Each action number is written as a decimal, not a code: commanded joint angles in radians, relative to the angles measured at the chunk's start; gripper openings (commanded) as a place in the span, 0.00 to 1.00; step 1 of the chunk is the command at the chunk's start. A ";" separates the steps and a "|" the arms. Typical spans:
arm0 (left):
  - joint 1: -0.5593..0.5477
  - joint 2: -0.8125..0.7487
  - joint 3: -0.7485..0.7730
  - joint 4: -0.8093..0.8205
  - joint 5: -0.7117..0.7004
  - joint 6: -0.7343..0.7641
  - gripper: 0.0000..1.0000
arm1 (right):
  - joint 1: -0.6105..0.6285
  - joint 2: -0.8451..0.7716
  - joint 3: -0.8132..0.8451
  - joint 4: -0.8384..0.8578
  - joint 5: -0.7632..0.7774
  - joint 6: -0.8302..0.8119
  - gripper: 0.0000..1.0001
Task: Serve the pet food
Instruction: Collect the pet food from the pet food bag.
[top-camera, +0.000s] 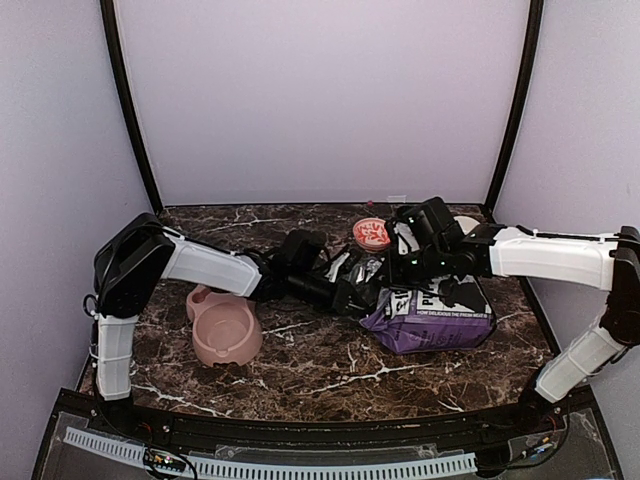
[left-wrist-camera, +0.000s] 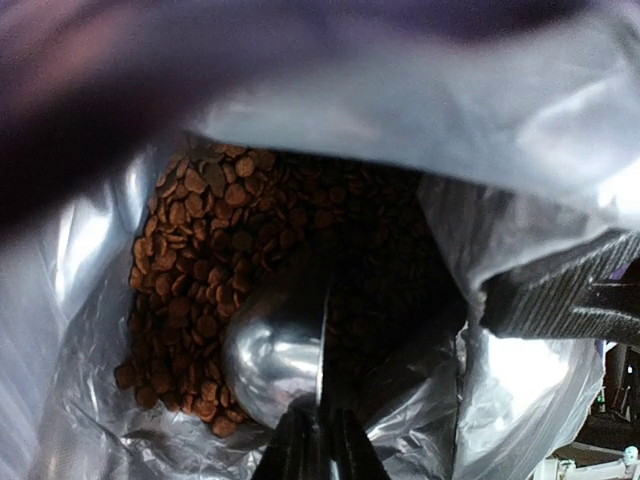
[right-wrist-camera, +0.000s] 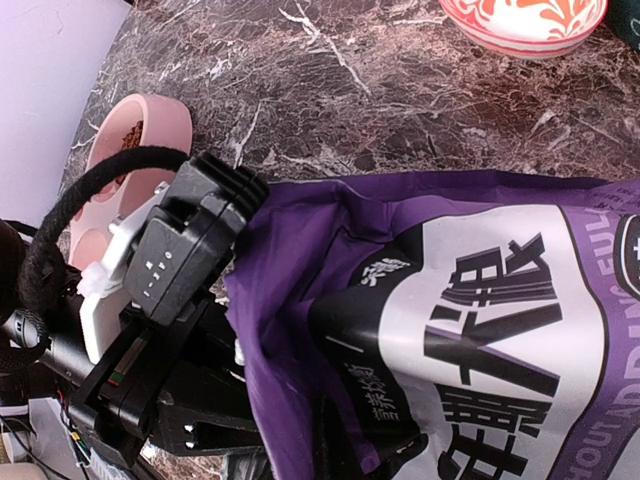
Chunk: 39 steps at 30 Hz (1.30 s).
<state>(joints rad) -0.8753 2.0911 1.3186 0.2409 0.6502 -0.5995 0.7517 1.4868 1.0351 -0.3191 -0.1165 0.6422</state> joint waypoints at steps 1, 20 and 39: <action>-0.019 0.025 -0.053 0.081 0.083 -0.092 0.00 | 0.010 -0.015 -0.022 0.000 -0.021 0.015 0.00; -0.016 0.010 -0.094 0.202 0.168 -0.190 0.00 | 0.011 -0.039 -0.044 -0.001 -0.006 0.019 0.00; 0.033 -0.106 -0.218 0.277 0.173 -0.245 0.00 | 0.010 -0.043 -0.042 0.002 0.026 0.027 0.00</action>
<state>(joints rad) -0.8486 2.0571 1.1347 0.5148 0.7502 -0.8051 0.7586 1.4750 1.0069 -0.3096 -0.1116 0.6563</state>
